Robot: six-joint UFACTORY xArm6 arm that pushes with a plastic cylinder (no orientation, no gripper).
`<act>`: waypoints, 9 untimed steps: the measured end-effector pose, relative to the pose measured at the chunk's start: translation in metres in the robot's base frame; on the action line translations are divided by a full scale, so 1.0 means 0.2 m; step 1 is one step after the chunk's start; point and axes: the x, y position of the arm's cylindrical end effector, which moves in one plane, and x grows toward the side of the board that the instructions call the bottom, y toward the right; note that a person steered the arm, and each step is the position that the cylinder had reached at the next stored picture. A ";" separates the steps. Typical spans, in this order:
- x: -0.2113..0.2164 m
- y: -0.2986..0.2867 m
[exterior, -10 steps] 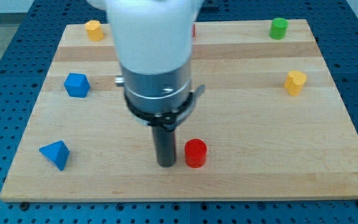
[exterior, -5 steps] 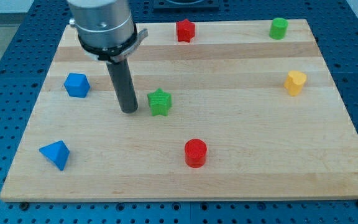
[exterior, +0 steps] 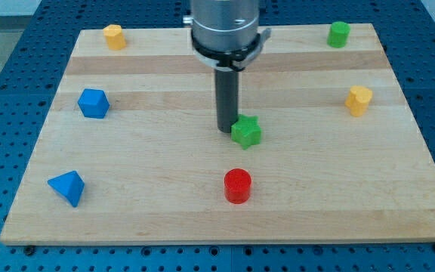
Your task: Push the green star towards bottom right
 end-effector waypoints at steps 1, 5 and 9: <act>0.04 0.10; 0.32 0.36; 0.42 0.68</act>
